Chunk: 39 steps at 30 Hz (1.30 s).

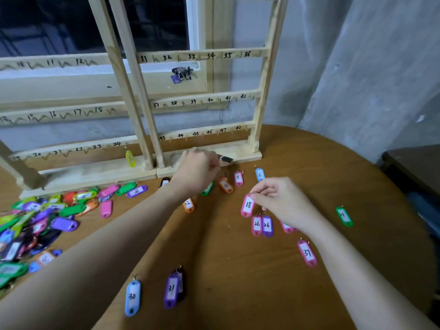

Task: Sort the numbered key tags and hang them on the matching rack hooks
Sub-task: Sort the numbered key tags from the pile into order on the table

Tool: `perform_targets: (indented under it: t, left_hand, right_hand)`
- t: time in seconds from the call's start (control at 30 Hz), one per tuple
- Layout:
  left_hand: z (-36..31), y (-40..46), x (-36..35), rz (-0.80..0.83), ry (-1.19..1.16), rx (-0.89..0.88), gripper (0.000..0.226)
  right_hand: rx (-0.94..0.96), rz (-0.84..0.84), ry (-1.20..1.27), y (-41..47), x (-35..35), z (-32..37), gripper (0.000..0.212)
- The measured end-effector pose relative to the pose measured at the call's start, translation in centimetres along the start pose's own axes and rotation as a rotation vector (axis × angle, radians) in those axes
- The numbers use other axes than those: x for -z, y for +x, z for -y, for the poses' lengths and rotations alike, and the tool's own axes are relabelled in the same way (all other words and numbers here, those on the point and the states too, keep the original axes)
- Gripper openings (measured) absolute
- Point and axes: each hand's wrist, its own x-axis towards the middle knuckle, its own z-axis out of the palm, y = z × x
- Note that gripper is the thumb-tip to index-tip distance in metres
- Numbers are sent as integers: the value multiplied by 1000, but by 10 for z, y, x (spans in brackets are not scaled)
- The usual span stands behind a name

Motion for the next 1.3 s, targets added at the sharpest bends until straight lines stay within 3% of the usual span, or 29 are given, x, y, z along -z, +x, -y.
perform_targets:
  t: [0.17, 0.53, 0.93, 1.3]
  left_hand:
    - [30, -31, 36, -46, -40, 41, 7]
    - [100, -153, 73, -5, -63, 436, 7]
    - [107, -211, 76, -19, -75, 433, 17]
    - [108, -225, 83, 11, -99, 462, 16]
  right_hand:
    - [12, 12, -98, 10, -17, 2, 1]
    - [68, 48, -419, 57, -36, 4, 15]
    - [5, -11, -566, 59, 8, -16, 27]
    - [-51, -107, -528, 40, 22, -20, 18]
